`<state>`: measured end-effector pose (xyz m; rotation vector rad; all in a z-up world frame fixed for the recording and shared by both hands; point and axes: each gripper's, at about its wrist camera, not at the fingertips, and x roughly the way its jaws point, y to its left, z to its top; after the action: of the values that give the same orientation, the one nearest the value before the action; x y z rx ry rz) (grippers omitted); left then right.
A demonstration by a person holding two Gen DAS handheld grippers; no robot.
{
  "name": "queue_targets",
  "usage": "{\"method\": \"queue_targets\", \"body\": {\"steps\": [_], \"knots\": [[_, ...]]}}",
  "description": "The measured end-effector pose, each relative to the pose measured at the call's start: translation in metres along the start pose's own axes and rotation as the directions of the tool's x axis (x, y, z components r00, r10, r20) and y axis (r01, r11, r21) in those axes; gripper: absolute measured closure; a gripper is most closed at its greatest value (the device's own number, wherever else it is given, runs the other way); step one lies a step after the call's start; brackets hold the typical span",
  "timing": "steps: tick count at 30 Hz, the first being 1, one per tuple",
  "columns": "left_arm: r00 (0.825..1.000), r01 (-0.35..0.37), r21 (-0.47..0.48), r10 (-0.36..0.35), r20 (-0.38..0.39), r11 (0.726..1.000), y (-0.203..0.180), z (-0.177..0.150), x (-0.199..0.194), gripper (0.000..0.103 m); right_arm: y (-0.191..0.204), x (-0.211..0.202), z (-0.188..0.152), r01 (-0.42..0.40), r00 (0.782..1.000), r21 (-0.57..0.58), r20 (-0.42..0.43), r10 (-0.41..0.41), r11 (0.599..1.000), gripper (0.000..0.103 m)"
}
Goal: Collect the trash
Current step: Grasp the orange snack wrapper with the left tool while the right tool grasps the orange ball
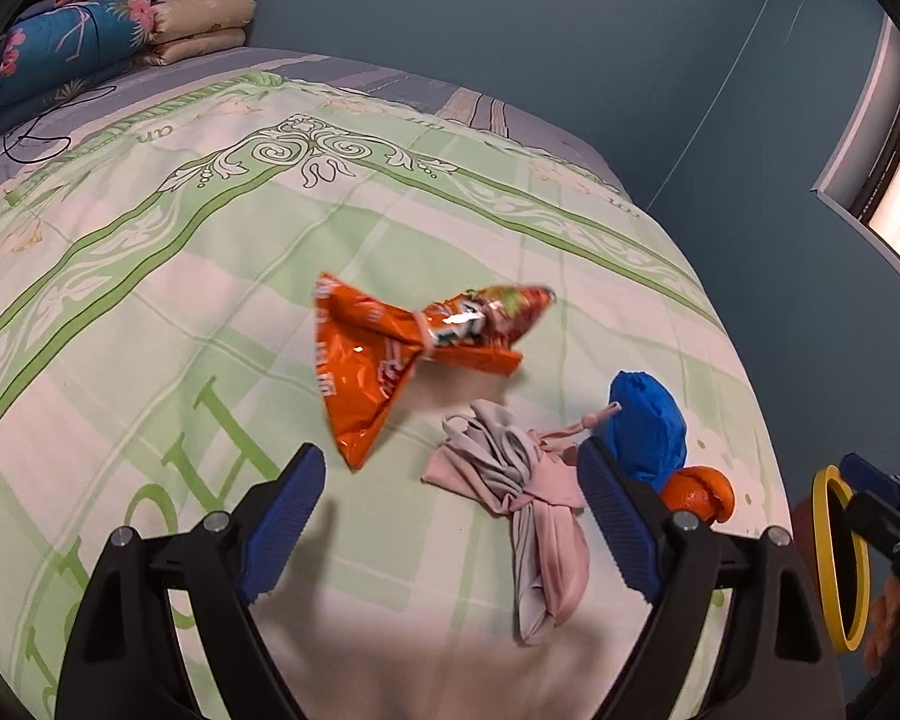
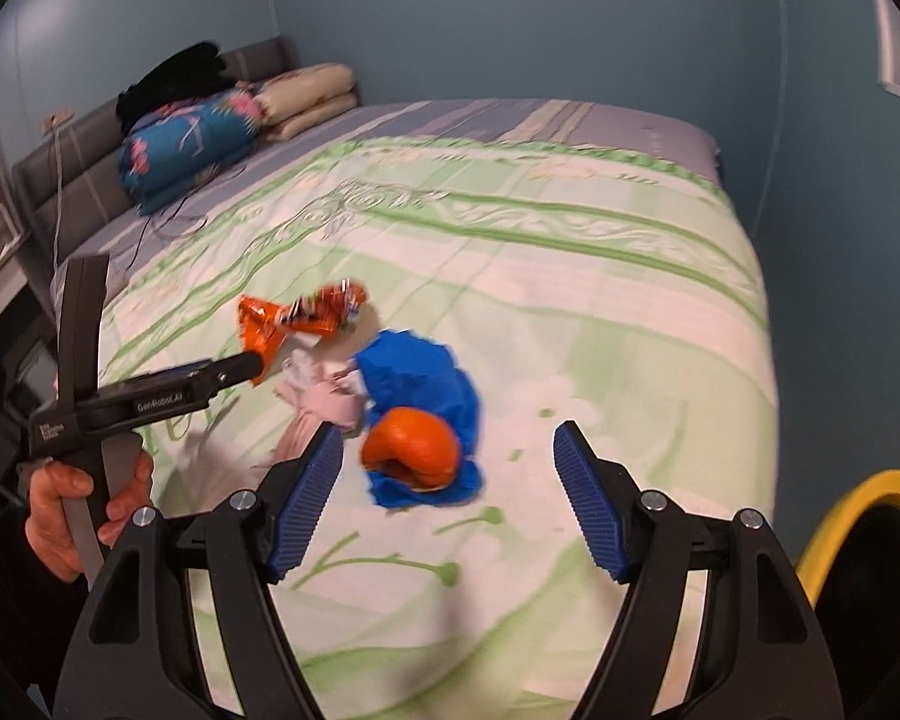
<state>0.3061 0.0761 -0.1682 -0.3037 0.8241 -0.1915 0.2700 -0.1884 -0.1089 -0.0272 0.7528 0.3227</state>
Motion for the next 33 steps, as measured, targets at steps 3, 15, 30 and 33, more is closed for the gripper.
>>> {"method": "queue_targets", "body": {"steps": [3, 15, 30, 33], "knots": [[1.0, 0.0, 0.0, 0.0, 0.002, 1.0, 0.003, 0.001, 0.0, 0.021, 0.015, 0.011, -0.004, -0.002, 1.0, -0.05, -0.018, 0.001, 0.999, 0.034], [0.992, -0.068, 0.077, 0.06, 0.107, 0.995, 0.009, 0.046, -0.01, 0.021, 0.027, 0.041, -0.011, 0.024, 0.998, -0.11, -0.048, -0.029, 0.994, 0.036], [0.995, -0.1, 0.263, 0.104, 0.0, 0.96, -0.016, 0.057, 0.056, 0.035, 0.025, 0.073, -0.008, -0.005, 0.996, -0.092, -0.093, -0.003, 0.996, 0.065], [0.994, -0.103, 0.25, 0.111, -0.017, 0.963, -0.013, 0.056, 0.064, 0.042, 0.022, 0.074, -0.008, -0.002, 0.995, -0.084, -0.097, -0.006, 0.996, 0.065]]}}
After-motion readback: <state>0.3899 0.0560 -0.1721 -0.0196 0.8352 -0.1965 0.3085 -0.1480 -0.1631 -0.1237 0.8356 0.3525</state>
